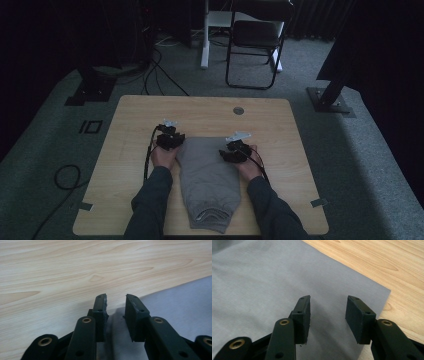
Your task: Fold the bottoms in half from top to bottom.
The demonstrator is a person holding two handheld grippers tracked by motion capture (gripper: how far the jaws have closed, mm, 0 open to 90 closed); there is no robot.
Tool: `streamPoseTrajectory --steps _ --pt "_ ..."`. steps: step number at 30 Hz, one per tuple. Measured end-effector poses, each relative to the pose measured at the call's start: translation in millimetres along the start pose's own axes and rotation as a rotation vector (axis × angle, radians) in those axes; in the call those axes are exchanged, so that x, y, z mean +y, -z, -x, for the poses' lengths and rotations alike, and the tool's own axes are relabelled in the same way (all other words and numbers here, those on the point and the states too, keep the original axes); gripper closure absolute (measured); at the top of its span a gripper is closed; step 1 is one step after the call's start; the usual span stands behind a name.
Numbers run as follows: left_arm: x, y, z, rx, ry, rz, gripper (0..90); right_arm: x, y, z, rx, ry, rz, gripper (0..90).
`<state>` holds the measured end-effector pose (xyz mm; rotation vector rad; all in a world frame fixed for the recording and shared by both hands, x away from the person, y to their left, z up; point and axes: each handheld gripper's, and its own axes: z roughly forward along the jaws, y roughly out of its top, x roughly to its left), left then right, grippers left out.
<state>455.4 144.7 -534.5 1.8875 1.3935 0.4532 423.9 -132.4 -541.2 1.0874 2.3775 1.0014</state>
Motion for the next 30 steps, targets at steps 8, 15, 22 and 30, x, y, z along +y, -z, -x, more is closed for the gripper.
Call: streamPoseTrajectory --steps 8,15,22,30 --pt "-2.3 1.5 -0.2 0.051 -0.003 -0.004 90.0 -2.3 -4.8 2.9 -0.004 -0.006 -0.024 54.9" --pt "-3.9 16.8 -16.4 0.149 0.11 0.066 90.0 -2.4 -4.7 4.4 0.002 -0.017 -0.031 55.6" --pt "-2.2 14.6 -10.4 0.081 0.077 0.072 75.8 -0.5 -3.2 9.3 -0.011 -0.05 -0.011 55.9" --pt "-6.5 4.1 -4.2 0.062 0.052 0.021 61.3 5.3 -1.7 33.7 -0.04 -0.161 0.008 53.9"
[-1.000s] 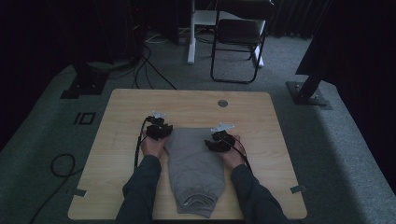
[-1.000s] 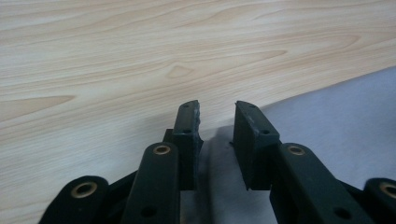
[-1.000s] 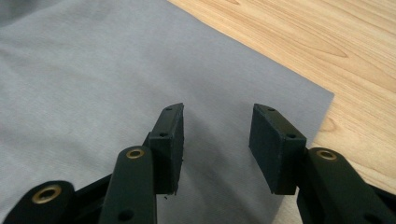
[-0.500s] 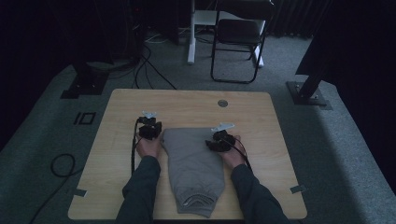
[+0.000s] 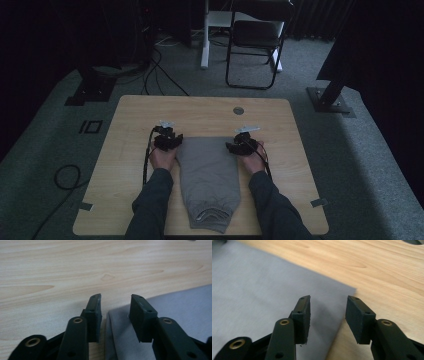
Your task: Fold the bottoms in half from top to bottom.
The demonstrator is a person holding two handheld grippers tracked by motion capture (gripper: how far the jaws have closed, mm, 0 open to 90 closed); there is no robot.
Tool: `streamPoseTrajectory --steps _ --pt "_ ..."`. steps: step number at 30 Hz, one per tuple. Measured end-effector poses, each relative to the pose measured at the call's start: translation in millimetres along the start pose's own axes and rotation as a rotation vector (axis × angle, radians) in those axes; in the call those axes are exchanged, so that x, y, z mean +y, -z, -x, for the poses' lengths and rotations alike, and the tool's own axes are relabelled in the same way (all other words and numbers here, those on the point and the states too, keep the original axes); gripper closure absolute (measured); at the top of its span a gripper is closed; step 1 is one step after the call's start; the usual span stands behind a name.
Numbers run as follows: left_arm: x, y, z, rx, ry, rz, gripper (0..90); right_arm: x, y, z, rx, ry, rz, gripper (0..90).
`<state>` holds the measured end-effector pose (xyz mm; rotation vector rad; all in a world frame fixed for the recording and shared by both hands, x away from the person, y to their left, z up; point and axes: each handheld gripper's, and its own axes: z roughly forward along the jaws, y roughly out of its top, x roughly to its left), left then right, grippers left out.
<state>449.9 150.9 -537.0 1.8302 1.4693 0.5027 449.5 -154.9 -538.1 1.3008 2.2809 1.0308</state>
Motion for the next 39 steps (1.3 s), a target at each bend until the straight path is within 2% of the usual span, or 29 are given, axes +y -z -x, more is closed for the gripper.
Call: streamPoseTrajectory --steps 4,9,12,15,21,28,31,34,36,39 --pt "-2.0 -1.7 3.0 0.005 0.002 -0.016 59.7 5.6 -6.4 8.9 0.018 -0.052 -0.004 53.2" --pt "-2.7 -5.1 4.6 0.024 -0.012 -0.04 57.0 12.0 -16.0 10.1 0.002 -0.079 -0.01 49.9" --pt "-4.9 -8.9 3.6 0.029 -0.011 -0.061 55.6 16.5 -21.3 10.0 -0.014 -0.075 -0.019 49.8" --pt "-6.5 -9.8 2.5 0.019 -0.003 -0.053 54.8 18.9 -27.2 9.2 -0.028 -0.052 -0.043 50.5" --pt "-8.4 -9.8 2.9 0.019 -0.008 -0.041 54.9 20.1 -31.5 8.6 -0.033 -0.053 -0.042 53.2" --pt "-9.4 -8.6 4.2 -0.049 0.008 -0.055 71.1 19.1 -30.0 7.0 -0.007 -0.051 -0.045 70.7" --pt "-9.0 -8.1 6.9 -0.054 -0.002 -0.055 79.8 20.5 -30.2 8.4 0.033 -0.082 -0.06 82.5" --pt "-8.2 -6.6 11.5 -0.026 -0.018 -0.049 84.8 20.8 -30.3 6.1 0.026 -0.064 -0.055 84.5" --pt "-6.0 -5.2 10.9 -0.025 -0.017 -0.045 85.2 21.4 -28.9 6.2 0.019 -0.049 -0.051 84.6" --pt "2.0 1.4 9.8 -0.034 -0.012 -0.015 85.3 24.5 -22.6 11.1 0.026 -0.051 -0.017 84.8"
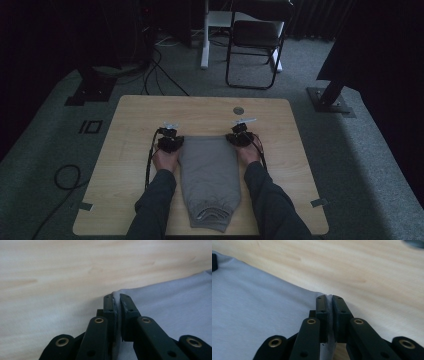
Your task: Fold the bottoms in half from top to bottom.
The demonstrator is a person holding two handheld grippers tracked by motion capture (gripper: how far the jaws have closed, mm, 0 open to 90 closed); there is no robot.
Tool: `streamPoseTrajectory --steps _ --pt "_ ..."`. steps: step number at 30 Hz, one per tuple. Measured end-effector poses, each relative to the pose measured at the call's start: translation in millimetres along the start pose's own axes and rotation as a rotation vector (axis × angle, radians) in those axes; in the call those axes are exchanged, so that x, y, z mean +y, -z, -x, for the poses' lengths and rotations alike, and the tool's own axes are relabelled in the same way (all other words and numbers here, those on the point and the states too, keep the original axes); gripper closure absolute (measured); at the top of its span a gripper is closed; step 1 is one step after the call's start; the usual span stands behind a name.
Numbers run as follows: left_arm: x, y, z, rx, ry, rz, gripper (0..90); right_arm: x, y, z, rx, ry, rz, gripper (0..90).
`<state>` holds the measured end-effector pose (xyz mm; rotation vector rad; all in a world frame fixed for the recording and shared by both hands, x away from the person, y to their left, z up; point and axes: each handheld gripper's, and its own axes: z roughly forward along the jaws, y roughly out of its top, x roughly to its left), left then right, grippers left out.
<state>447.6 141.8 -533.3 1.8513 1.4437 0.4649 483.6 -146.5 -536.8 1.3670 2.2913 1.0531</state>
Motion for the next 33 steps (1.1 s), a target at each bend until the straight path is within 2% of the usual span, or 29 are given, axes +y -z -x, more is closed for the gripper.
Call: streamPoseTrajectory --steps 9,15,17,21,25,30,33 --pt "26.7 27.1 11.2 -0.002 -0.041 0.11 85.3 22.8 32.3 5.0 0.011 0.022 0.121 84.8" --pt "23.7 47.7 17.8 -0.034 -0.073 0.149 85.2 20.6 56.0 0.5 0.036 0.064 0.167 84.8" --pt "17.5 57.9 21.0 -0.057 -0.083 0.165 85.2 14.6 64.5 -1.1 0.047 0.076 0.176 84.8" --pt "1.8 78.5 28.8 -0.087 -0.132 0.185 85.0 -1.9 83.0 -7.5 0.07 0.112 0.185 84.7" --pt "-15.9 95.9 34.7 -0.113 -0.144 0.201 85.0 -21.8 100.4 -17.8 0.1 0.12 0.2 84.8" --pt "-47.6 109.2 42.6 -0.131 -0.166 0.172 84.9 -47.3 114.7 -31.1 0.119 0.144 0.19 84.7" --pt "-67.1 115.2 44.8 -0.148 -0.152 0.148 84.8 -63.5 121.6 -37.9 0.136 0.158 0.173 84.6"
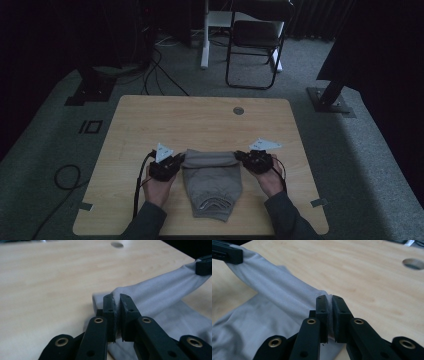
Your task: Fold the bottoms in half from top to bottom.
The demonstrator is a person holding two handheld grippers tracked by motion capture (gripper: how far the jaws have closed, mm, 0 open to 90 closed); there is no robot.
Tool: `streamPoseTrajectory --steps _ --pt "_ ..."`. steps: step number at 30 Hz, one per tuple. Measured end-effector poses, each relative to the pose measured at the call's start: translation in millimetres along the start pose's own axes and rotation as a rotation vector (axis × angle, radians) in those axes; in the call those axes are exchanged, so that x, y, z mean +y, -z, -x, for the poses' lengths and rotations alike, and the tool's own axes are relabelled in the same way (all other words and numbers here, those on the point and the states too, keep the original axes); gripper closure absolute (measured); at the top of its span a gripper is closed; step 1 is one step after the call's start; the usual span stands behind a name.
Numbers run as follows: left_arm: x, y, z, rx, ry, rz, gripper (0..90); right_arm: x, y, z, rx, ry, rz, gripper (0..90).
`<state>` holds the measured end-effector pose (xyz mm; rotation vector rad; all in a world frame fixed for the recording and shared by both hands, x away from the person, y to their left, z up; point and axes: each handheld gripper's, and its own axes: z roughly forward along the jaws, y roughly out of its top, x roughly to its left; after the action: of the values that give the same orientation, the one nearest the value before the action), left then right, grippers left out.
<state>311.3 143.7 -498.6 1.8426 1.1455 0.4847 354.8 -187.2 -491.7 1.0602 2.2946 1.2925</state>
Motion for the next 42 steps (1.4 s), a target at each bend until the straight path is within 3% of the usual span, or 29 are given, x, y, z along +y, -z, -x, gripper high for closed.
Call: streamPoseTrajectory --steps 6,10,13,19,23,33,42 --pt "-32.1 0.5 11.4 -0.015 -0.008 -0.103 84.4 -28.9 5.5 -18.0 0.026 0.032 -0.077 84.1" --pt "-43.6 -9.5 14.1 -0.006 -0.012 -0.162 84.5 -45.1 -2.1 -20.1 0.032 0.01 -0.134 83.9" --pt "-48.5 -17.1 16.4 0.01 -0.038 -0.19 84.6 -52.9 -10.7 -20.7 0.018 0.016 -0.185 84.0" --pt "-43.3 -26.2 11.0 0.027 -0.035 -0.193 84.7 -50.2 -20.7 -16.8 -0.002 0.031 -0.19 83.8" --pt "-37.0 -34.8 4.8 0.043 -0.03 -0.195 84.7 -44.4 -30.1 -8.2 -0.015 0.011 -0.18 83.7" --pt "-21.6 -56.6 -13.9 0.088 -0.02 -0.185 84.8 -25.9 -54.7 7.9 -0.053 0.031 -0.18 83.6" --pt "-9.4 -75.1 -29.7 0.099 0.009 -0.17 84.9 -13.8 -70.6 21.3 -0.08 0.029 -0.175 83.7"
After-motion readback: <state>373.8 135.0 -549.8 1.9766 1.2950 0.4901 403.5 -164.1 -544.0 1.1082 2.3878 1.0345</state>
